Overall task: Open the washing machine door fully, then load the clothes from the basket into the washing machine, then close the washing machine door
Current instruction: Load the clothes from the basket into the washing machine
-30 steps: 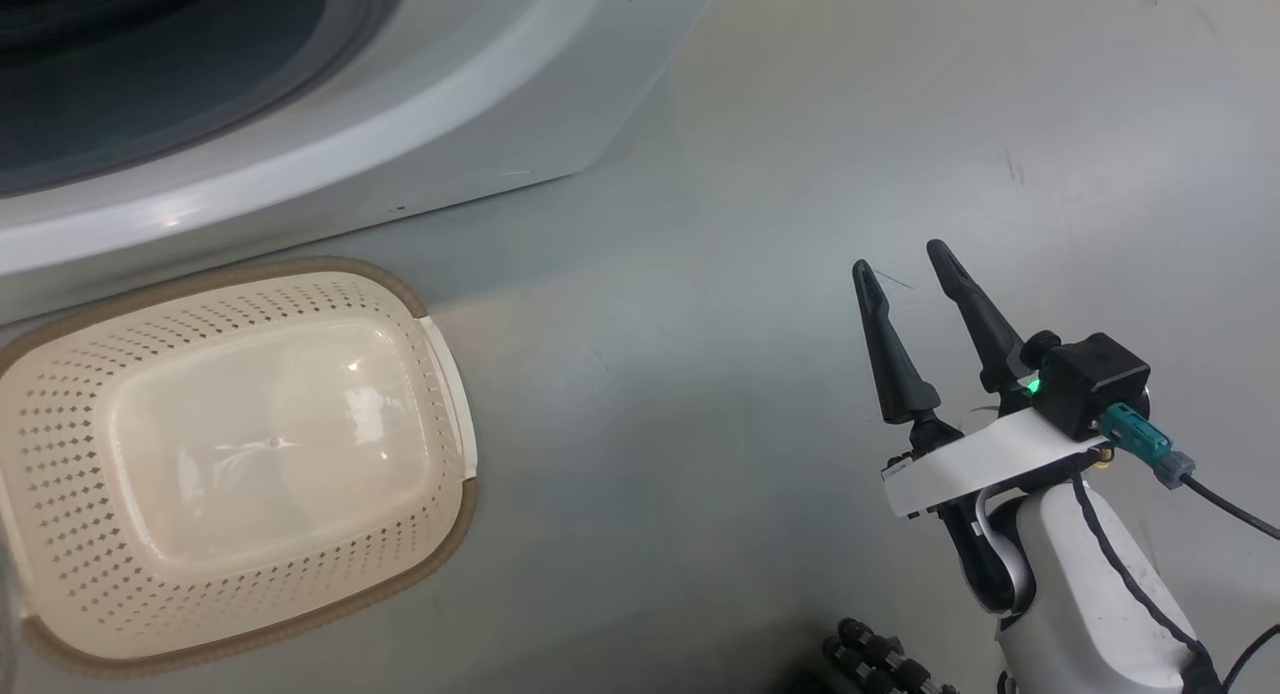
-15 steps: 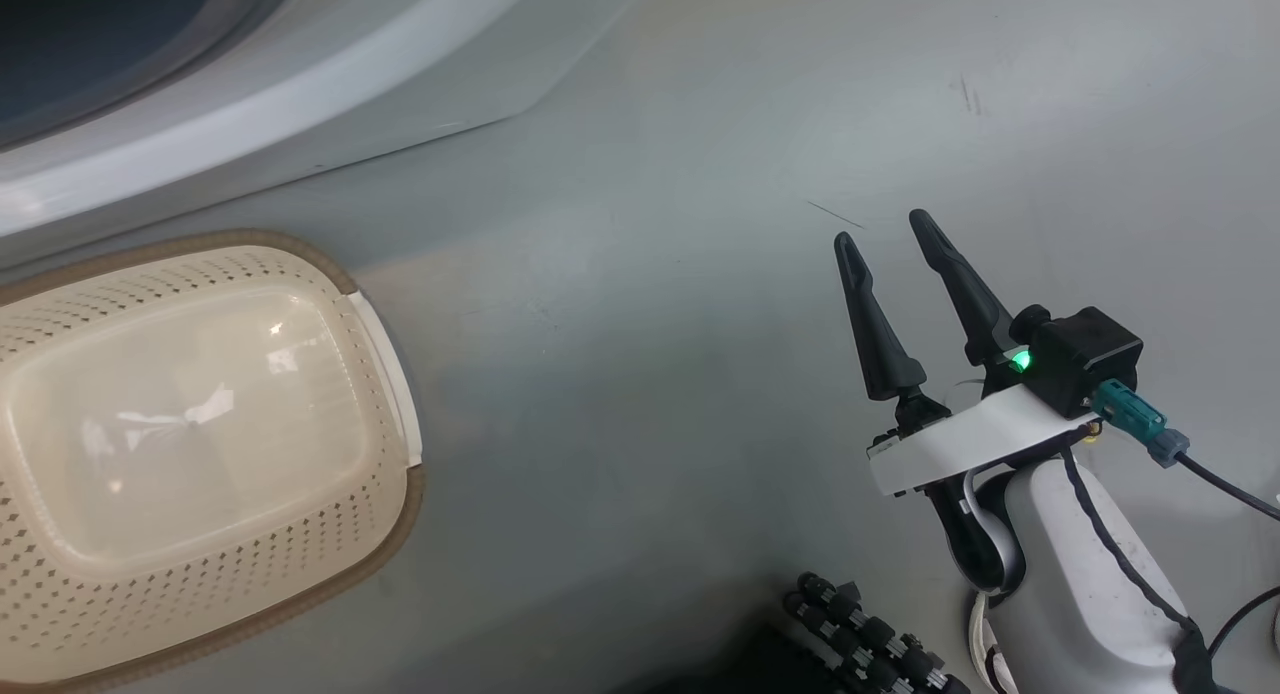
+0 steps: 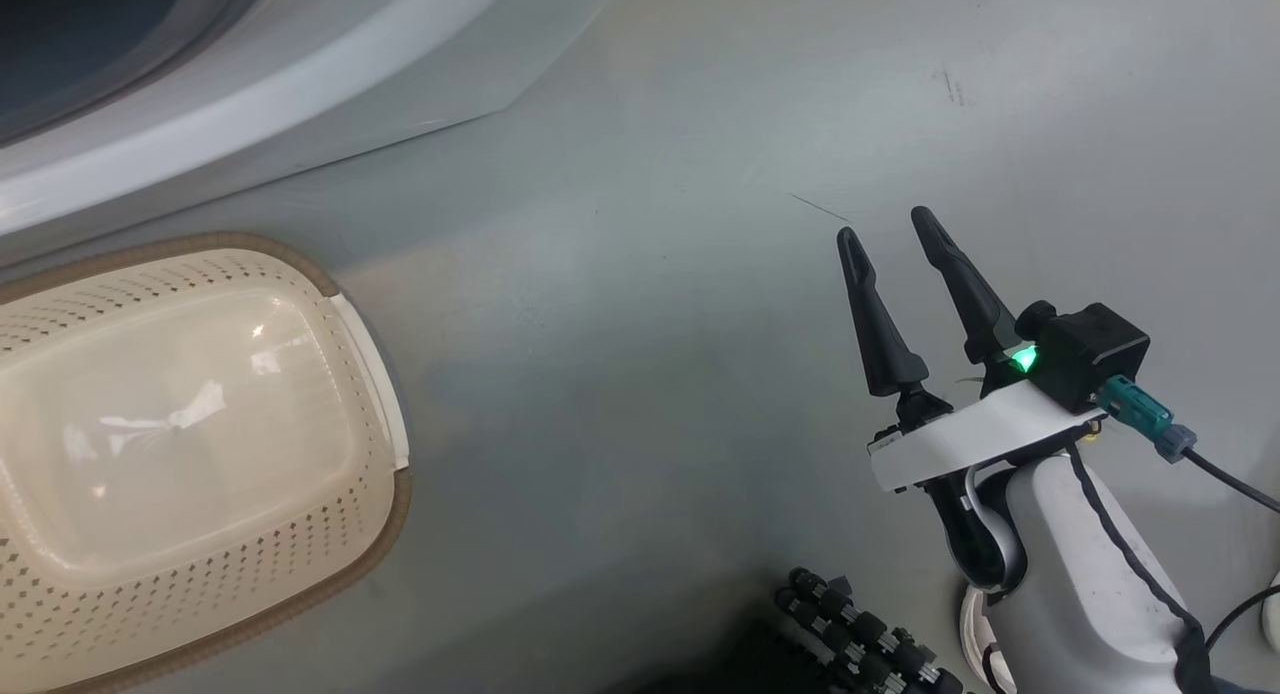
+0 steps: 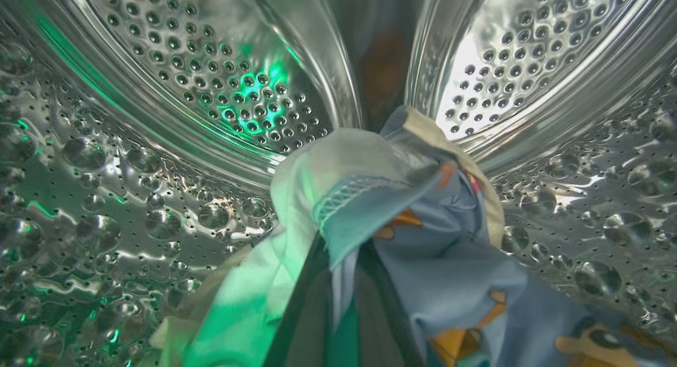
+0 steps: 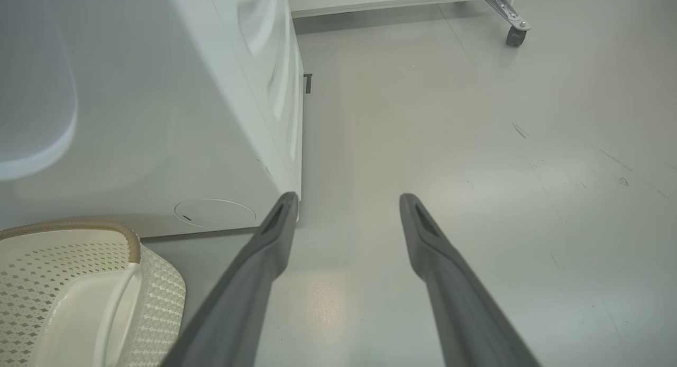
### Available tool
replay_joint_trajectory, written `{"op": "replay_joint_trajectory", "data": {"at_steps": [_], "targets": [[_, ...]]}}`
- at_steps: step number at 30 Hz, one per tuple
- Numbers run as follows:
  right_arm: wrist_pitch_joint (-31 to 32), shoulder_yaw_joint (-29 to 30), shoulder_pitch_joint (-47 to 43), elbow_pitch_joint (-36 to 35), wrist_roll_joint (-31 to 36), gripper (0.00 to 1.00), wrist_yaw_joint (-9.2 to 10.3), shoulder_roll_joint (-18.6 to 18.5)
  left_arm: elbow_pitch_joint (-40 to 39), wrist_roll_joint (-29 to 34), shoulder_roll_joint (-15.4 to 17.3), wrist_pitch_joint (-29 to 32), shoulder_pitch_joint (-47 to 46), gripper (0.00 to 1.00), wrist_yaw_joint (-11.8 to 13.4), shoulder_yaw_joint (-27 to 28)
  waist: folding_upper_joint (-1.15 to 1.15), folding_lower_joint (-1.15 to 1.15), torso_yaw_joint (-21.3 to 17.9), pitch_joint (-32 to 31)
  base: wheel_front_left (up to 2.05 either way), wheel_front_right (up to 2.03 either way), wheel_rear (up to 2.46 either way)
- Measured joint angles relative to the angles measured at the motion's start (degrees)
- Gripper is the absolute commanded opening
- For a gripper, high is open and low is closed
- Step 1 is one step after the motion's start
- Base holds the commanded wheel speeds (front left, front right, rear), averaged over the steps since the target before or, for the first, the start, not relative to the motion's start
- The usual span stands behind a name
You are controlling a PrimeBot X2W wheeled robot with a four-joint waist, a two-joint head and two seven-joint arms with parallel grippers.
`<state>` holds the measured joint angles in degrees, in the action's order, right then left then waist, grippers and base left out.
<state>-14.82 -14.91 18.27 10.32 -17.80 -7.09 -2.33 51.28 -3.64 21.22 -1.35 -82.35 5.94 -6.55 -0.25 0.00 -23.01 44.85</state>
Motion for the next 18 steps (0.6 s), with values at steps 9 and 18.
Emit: {"op": "replay_joint_trajectory", "data": {"at_steps": [9, 18], "targets": [[0.0, 0.5, 0.9, 0.5, -0.5, 1.0, 0.0, 0.0, 2.3, -1.2, -2.2, -0.3, -0.1, 1.0, -0.2, 0.2, 0.0, 0.0, 0.6, -1.4, 0.0, 0.0, 0.0], [0.0, 2.0, 0.9, 0.9, -0.4, 1.0, 0.0, 0.0, 5.1, -4.1, -4.8, -2.8, 0.7, 1.0, 0.2, 3.0, 0.0, 0.0, 1.7, -3.8, 0.0, 0.0, 0.0]]}}
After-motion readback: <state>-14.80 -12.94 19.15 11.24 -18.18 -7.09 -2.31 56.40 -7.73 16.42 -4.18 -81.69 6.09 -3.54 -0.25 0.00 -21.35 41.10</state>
